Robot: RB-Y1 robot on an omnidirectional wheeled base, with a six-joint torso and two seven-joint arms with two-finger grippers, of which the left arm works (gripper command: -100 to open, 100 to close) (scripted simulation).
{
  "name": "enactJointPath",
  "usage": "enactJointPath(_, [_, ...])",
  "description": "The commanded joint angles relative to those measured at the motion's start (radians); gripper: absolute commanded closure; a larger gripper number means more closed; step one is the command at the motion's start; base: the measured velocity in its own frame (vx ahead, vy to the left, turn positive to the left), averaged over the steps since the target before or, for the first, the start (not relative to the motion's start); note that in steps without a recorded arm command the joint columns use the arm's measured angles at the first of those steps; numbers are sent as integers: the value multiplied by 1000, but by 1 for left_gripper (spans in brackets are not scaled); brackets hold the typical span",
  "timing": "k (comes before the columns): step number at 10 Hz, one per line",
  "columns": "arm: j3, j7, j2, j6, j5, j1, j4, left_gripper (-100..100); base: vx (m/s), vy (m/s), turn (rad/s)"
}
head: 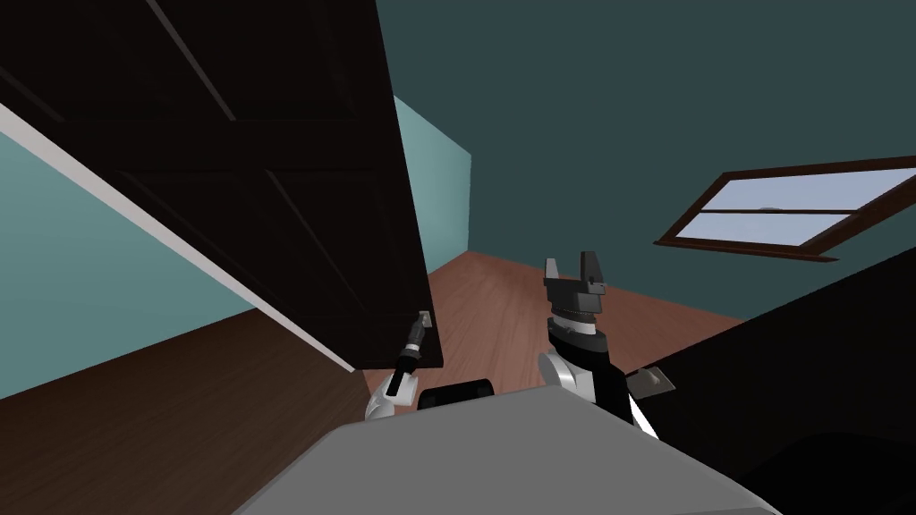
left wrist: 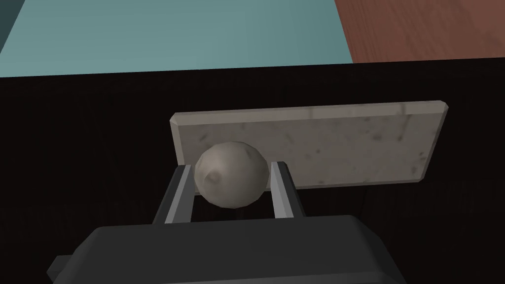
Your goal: Push the door open
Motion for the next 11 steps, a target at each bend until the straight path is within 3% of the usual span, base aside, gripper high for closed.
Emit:
enactJointPath(1, [14,-5,6,2,8,-2,1,100,82,-38,25])
enactJointPath(4, [36,-12,12,4,20,-5,3,100,154,-79,48])
enactJointPath(7, [77,-26,15,9,43,-11,7,100,184,-134,79])
enactJointPath(11, [126,-42,8,14,70,-18,12,100,194,-103,73])
